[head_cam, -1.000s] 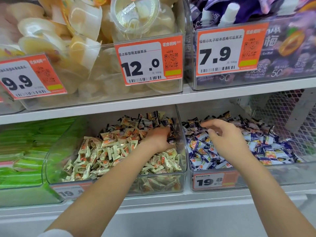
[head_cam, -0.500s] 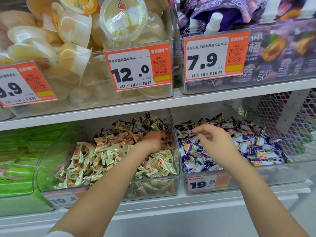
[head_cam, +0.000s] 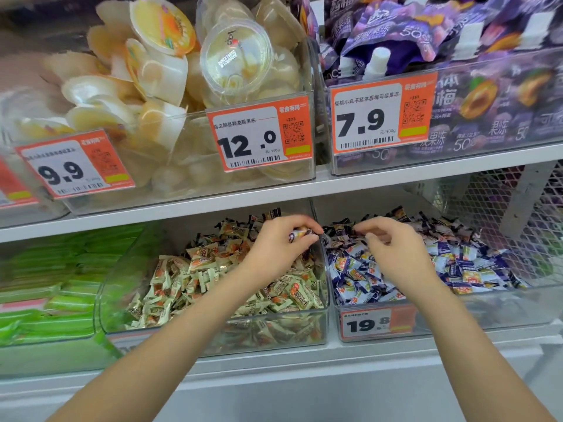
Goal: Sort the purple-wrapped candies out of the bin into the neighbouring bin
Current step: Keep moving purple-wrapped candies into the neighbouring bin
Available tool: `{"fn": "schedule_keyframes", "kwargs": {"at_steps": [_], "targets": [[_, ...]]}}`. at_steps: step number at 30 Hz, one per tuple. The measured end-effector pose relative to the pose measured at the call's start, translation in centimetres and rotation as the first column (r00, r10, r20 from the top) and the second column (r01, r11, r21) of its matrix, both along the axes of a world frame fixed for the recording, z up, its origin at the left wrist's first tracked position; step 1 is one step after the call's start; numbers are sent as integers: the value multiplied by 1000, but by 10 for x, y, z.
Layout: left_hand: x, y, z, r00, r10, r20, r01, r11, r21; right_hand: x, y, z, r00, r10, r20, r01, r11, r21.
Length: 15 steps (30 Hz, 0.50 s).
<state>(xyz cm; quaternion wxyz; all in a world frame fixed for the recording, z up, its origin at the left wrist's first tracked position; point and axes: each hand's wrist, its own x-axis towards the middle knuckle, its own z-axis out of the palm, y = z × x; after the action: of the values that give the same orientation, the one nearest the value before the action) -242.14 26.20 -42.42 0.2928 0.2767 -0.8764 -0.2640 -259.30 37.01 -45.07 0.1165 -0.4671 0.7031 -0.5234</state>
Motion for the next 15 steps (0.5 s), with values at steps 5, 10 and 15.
{"fn": "schedule_keyframes", "kwargs": {"at_steps": [5,10,15], "targets": [[-39,35,10,985,-172,14,172,979,-108,2,10,10,947,-137,292,187,971,-149],[-34,24,0,963,-184,195,213,968,-137,-4,13,8,897,-142,419,181,982,-55],[28,-1,-24,997,80,-5,-80,992,-95,-2,6,12,899,-171,402,195,981,-19]]}}
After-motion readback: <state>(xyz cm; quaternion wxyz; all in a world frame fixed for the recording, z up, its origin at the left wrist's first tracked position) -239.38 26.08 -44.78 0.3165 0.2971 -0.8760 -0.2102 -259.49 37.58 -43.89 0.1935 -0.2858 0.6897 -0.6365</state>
